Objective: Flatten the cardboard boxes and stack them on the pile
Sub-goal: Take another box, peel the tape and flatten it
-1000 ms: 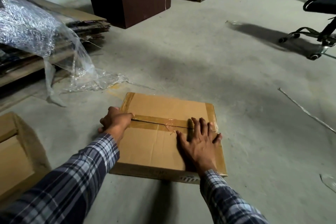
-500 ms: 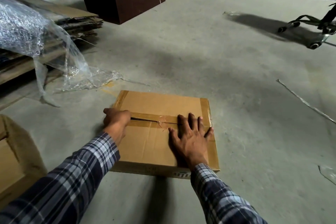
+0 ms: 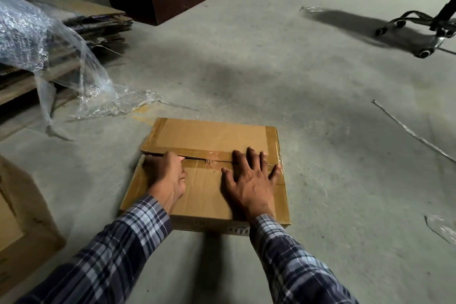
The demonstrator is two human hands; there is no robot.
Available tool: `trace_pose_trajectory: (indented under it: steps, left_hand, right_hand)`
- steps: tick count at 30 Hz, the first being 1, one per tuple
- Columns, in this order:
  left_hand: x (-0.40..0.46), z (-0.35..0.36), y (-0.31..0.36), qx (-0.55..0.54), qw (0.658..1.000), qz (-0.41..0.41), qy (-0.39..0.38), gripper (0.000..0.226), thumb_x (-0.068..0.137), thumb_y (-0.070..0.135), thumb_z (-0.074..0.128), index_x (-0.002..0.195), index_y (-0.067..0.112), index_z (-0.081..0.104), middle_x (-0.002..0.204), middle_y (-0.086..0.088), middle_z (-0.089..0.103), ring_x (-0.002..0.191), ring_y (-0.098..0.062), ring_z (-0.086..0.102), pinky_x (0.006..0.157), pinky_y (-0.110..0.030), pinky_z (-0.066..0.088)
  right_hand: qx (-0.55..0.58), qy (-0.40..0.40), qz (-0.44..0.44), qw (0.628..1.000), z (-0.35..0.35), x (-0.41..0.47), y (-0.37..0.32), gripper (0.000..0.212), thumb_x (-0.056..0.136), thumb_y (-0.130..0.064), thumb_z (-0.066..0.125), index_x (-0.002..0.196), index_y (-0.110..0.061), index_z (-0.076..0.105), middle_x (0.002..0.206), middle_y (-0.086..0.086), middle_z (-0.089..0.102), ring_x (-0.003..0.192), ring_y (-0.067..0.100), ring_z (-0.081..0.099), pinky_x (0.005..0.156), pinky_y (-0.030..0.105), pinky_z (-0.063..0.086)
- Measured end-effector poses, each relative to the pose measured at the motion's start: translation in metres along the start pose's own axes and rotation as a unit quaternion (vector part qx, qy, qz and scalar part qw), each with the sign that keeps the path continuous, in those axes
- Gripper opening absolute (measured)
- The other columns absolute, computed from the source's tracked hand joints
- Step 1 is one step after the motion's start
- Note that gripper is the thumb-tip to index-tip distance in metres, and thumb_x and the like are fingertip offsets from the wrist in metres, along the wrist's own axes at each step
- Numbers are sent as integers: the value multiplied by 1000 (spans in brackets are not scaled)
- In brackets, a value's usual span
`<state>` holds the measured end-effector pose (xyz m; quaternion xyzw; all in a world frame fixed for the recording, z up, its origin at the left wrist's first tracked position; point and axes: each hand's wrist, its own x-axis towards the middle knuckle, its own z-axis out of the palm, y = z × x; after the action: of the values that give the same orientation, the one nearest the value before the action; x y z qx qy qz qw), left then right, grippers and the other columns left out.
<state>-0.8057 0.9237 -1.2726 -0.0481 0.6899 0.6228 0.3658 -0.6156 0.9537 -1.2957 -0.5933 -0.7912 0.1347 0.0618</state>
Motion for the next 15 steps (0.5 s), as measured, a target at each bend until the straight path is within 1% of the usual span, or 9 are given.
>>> trace_pose_trajectory:
  steps: [2, 5, 8, 10, 12, 15]
  left_hand:
    - [-2, 5, -8, -26, 999, -6, -20, 57, 86, -3, 43, 139, 14, 49, 123, -23, 70, 45, -5, 38, 40, -21, 32]
    - [-9, 8, -17, -55, 998, -17, -39, 49, 89, -2, 40, 136, 9, 52, 127, -26, 69, 38, -3, 35, 38, -20, 29]
    - [-17, 10, -14, -49, 997, -33, -47, 37, 90, -4, 42, 123, 2, 57, 114, -22, 70, 38, -4, 34, 37, -21, 29]
    - [-23, 12, -15, -34, 996, -42, -65, 33, 89, -6, 44, 118, -1, 60, 106, -17, 68, 40, -5, 35, 37, -21, 29]
    - [-26, 13, -16, -28, 996, -43, -75, 31, 89, -7, 44, 112, -2, 62, 100, -14, 70, 41, -5, 34, 38, -21, 28]
    - [-25, 11, -18, -13, 994, -47, -98, 25, 87, -6, 43, 102, -1, 63, 102, -14, 73, 40, -5, 34, 39, -22, 27]
  right_hand:
    - [5, 3, 2, 1000, -1, 0, 1, 72, 94, -76, 19, 160, -46, 16, 175, -2, 7, 161, 30, -4, 121, 70, -7]
    - [3, 4, 6, 1000, 1, 0, 2, 72, 94, -76, 20, 159, -47, 17, 175, -3, 7, 161, 30, -3, 122, 70, -7]
    - [9, 1, -3, 1000, 1, 0, -1, 71, 94, -75, 21, 159, -47, 17, 175, -4, 8, 161, 30, -3, 122, 69, -6]
    - [5, 1, -16, 1000, 1, 0, -2, 70, 95, -73, 22, 159, -46, 18, 175, -5, 10, 161, 29, 0, 123, 69, -4]
    - [4, -2, -20, 1000, 1, 0, -2, 70, 95, -73, 24, 159, -45, 18, 174, -5, 11, 161, 29, 1, 123, 68, -3]
    - [7, 4, -22, 1000, 1, -1, -2, 70, 96, -72, 25, 159, -45, 20, 174, -5, 12, 161, 29, 2, 124, 68, -2]
